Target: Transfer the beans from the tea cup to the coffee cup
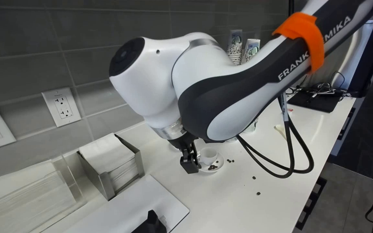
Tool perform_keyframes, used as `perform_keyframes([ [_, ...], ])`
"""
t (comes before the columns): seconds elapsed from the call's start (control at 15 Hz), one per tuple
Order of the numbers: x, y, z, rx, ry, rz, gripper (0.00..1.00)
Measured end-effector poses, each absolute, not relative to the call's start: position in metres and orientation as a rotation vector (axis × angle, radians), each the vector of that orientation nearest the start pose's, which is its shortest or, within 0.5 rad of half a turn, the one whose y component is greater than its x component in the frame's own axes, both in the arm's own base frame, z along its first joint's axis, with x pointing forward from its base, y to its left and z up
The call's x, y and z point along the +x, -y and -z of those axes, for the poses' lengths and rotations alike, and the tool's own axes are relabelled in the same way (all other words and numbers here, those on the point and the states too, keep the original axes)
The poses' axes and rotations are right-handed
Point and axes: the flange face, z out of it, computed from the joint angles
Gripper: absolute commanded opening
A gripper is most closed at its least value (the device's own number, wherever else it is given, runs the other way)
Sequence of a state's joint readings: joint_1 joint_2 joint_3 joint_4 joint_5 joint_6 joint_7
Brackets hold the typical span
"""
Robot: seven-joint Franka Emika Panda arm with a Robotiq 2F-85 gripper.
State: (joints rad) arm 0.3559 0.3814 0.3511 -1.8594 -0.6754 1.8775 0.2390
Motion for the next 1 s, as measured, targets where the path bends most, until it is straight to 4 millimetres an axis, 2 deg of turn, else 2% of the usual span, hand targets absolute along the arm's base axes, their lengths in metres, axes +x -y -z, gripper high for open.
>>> perform_keyframes([
  [0.2,0.495,-0.344,-0.310,2.379,-0.980,0.086,1.00],
  [0.4,0.499,-0.341,-0.302,2.301,-0.972,0.106,1.00],
  [0.8,0.512,-0.351,-0.267,2.182,-1.053,0.198,1.00],
  [0.93,0.518,-0.348,-0.254,2.157,-1.077,0.255,0.73],
  [1.0,0.522,-0.346,-0.249,2.144,-1.088,0.284,0.78],
])
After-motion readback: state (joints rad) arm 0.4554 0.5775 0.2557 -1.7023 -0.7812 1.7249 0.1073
